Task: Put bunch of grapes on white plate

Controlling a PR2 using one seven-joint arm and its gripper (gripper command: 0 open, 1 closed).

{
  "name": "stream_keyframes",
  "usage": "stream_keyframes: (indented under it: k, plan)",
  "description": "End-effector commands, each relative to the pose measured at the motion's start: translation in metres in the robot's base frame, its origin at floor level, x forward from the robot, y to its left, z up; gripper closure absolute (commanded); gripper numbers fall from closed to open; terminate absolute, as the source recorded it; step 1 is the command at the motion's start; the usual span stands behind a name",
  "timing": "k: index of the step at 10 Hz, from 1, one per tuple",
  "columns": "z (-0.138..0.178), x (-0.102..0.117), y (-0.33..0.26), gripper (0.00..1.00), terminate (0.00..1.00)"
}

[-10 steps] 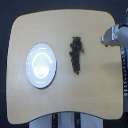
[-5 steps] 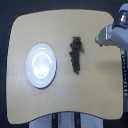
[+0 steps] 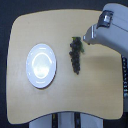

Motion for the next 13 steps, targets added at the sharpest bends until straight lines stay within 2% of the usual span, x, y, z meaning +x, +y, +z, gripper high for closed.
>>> stream_keyframes:
  k: [1,4,10,13]
  plan:
    - [-0.055,0.011,0.058,0.0,0.0]
    - [-0.085,0.029,0.07,0.0,0.0]
    - [-0.128,0.025,0.084,0.0,0.0]
    - [-0.139,0.02,0.104,0.0,0.0]
